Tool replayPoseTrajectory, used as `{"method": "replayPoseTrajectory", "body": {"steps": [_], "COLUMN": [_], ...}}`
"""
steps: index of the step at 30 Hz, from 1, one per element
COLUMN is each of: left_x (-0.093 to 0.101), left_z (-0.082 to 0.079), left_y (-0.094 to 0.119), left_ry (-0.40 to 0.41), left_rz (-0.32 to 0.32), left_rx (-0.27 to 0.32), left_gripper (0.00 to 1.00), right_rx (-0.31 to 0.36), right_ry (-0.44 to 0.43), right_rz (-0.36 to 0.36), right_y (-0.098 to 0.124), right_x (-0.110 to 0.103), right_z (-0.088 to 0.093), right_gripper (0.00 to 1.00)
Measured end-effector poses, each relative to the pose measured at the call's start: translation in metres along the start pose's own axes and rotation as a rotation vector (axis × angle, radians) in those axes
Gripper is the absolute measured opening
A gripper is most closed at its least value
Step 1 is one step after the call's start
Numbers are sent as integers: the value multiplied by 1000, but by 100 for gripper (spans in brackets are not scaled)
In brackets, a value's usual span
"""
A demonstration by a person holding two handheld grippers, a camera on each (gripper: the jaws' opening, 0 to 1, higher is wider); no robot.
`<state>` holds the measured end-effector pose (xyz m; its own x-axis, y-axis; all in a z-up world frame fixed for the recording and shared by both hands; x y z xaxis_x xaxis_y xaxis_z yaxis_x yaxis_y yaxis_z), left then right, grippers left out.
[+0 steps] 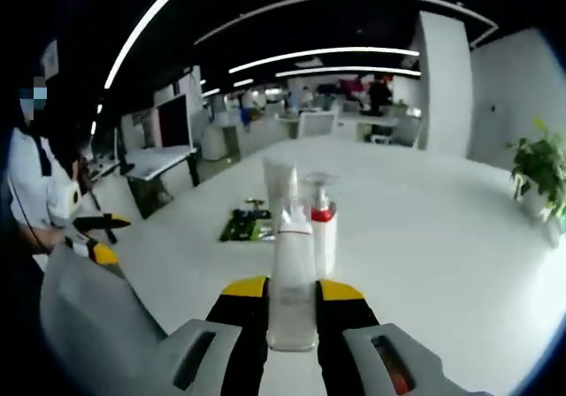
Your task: Arrange the skincare products in the storage area until every visible bottle or jar stands upright without overlapping.
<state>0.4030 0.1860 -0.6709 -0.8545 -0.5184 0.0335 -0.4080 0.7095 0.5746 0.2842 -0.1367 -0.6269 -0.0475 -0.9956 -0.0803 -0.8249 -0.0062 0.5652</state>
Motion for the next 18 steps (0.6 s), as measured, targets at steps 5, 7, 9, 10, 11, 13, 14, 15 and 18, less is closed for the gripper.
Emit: {"method": "replayPoseTrajectory", "body": {"steps": [5,7,9,10,11,13,14,15,18], "left_x": [0,0,2,2,3,3,3,3,10], "left_z": [1,1,2,3,3,2,2,1,-12], "left_y": [0,0,0,0,0,0,0,0,2], "left_ry": [-16,-37,-65,-76,-84,-93,-95,-100,-123], "left_rz": [-3,-12,-18,-20,-20,-21,-21,-20,17], "left_rx": [-9,-16,-36,-41,-44,-43,-43,-42,40], "left_gripper": [70,70,71,71,70,70,71,72,83], "right_rx": [16,22,32,35,40,51,54,59,66], "right_ry": [-10,-1,13,15,20,37,38,41,50], "right_rz": [-41,-53,-65,-68,-71,-79,-83,-91,-117], "right_y": [-1,0,4,4,5,9,9,10,11], "right_x": [-14,-20,-28,-29,-31,-38,-40,-45,-55], "right_z": [-2,-3,-6,-7,-8,-10,-10,-10,-9], "right_gripper": [12,12,12,12,12,12,12,12,12]}}
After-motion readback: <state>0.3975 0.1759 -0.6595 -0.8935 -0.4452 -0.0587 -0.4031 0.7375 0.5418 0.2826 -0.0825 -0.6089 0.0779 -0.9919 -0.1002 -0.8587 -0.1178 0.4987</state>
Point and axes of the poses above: the point that each gripper's makers call its tool centre point, and the gripper's own axes: y roughly backward along the fingers, x roughly to its right, z roughly out of its underside, the point moved 3 cm from there along y, roughly backward along the fingers, and after that the axes turned 7 degrees about -x, right-handed, at the moved point
